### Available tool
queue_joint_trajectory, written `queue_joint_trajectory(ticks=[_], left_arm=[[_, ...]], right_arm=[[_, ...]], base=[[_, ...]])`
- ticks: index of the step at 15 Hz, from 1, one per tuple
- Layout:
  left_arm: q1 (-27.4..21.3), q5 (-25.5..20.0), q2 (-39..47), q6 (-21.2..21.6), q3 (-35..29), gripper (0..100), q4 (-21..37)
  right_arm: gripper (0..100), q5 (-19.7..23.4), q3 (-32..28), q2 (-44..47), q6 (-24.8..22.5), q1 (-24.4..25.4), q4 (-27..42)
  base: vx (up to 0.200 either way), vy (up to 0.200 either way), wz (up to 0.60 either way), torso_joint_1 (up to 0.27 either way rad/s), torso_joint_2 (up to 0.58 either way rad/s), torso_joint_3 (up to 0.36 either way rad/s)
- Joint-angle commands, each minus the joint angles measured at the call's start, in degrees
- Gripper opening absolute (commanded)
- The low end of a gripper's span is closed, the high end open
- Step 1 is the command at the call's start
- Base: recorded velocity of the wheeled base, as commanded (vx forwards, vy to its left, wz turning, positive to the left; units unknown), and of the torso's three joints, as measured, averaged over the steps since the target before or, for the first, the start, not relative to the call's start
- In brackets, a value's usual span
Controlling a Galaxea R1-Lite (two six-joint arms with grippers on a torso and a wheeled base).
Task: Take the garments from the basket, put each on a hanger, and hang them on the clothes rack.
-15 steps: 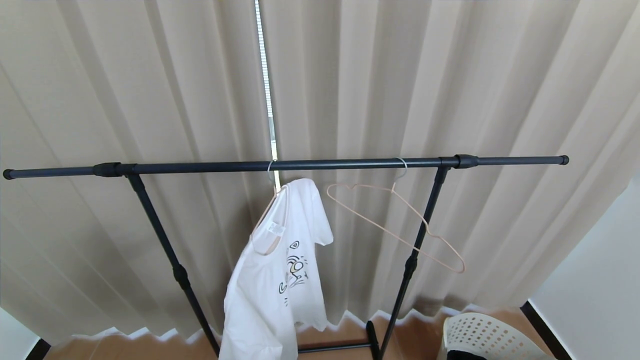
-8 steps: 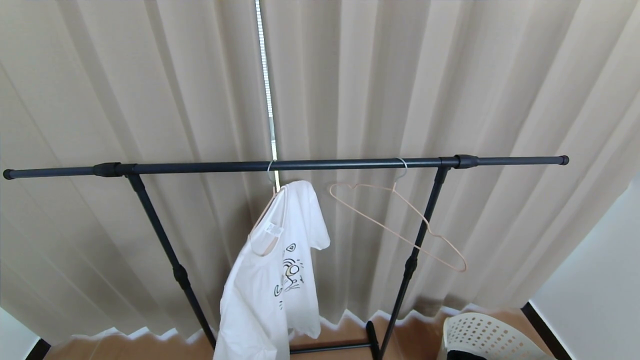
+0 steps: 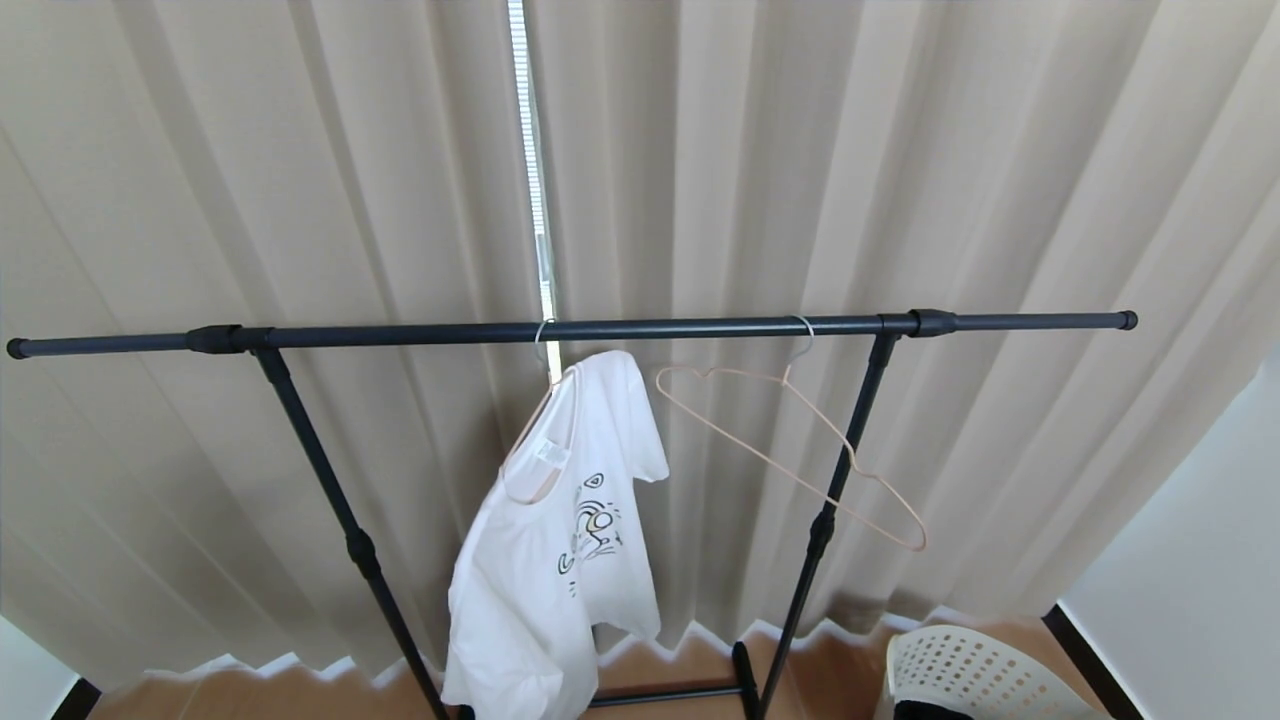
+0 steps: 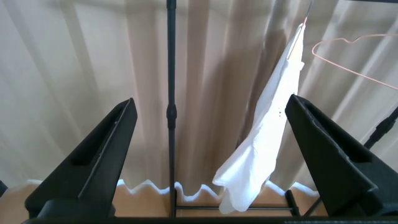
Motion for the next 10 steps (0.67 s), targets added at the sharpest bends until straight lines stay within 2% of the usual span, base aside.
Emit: queue_joint_trajectory(ticks=[1,5,10], left_arm=[[-0.05,-0.03,-0.01,-0.09,0.0,100,-0.01],[-0.05,-0.03,-0.01,0.0,0.0,100,-0.01],[-0.05,-0.03,-0.01,0.0,0.0,100,-0.01]], right_arm=[[100,0.14,-0.02,1.01,-0.08,0.8,0.02],[100,0.14,-0.02,2.86,-0.08,1.68,0.11],[100,0.14,-0.02,2.51,-0.08,1.59,0.02]], base=[[0.0,0.0,0.0,0.0,0.0,0.0],[0.0,0.0,0.0,0.0,0.0,0.0],[0.0,0.0,0.0,-0.068,0.16,0.084]])
